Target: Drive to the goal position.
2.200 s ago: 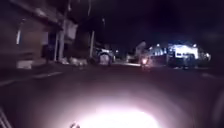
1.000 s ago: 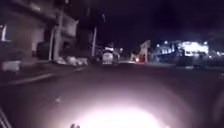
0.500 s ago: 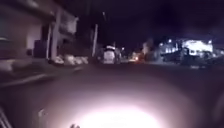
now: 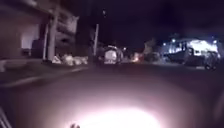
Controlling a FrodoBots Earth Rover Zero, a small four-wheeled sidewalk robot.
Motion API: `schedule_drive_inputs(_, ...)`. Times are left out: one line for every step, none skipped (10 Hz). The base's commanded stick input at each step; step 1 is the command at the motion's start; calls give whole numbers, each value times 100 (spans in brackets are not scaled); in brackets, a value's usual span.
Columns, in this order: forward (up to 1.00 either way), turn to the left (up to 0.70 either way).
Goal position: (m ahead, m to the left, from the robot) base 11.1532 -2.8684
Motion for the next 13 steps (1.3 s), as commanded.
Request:
schedule_drive_inputs(100,-27)
schedule_drive_inputs(100,-27)
schedule_drive_inputs(100,-27)
schedule_drive_inputs(100,-27)
schedule_drive_inputs(100,0)
schedule_drive_inputs(100,0)
schedule_drive_inputs(100,0)
schedule_drive_inputs(100,0)
schedule_drive_inputs(100,0)
schedule_drive_inputs(100,0)
schedule_drive_inputs(100,0)
schedule_drive_inputs(100,0)
schedule_drive_inputs(100,0)
